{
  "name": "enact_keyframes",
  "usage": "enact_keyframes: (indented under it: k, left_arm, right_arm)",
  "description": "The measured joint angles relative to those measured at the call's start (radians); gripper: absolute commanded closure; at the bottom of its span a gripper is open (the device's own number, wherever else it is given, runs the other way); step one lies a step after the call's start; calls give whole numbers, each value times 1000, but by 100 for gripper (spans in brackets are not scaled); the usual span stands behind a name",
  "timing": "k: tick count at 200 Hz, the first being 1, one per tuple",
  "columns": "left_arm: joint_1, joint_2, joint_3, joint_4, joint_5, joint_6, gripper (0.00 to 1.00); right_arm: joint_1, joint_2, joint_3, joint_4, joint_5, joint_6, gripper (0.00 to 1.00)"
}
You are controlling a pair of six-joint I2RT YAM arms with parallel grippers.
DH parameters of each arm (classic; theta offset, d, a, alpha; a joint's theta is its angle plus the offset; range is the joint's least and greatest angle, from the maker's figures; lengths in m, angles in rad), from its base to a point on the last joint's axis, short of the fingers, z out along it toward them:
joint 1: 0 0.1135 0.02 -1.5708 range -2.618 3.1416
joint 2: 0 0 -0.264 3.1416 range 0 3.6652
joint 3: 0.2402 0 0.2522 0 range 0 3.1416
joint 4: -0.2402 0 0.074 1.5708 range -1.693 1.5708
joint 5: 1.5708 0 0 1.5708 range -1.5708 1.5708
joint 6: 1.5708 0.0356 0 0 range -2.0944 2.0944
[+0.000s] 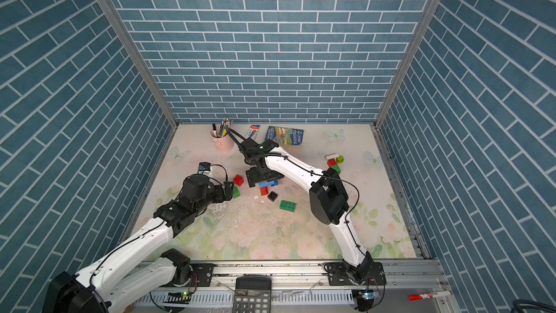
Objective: Assemble the letter r with lego
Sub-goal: Assemble the lego brick with the lego brick.
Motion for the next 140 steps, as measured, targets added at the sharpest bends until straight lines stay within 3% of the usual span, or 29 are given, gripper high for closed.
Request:
enact_keyframes:
  k: [74, 105, 140]
  left_arm:
    - [0, 13, 0, 2, 11, 8, 0]
    - [0, 58, 0, 53, 72, 51, 1]
    - [-4, 175, 1, 208, 234, 156, 3]
  right_arm:
    - [-3, -40, -17, 18, 26, -27, 1]
    - [-35, -219, -150, 57, 8, -75, 1]
    - [-123, -492, -405, 123, -61, -104, 1]
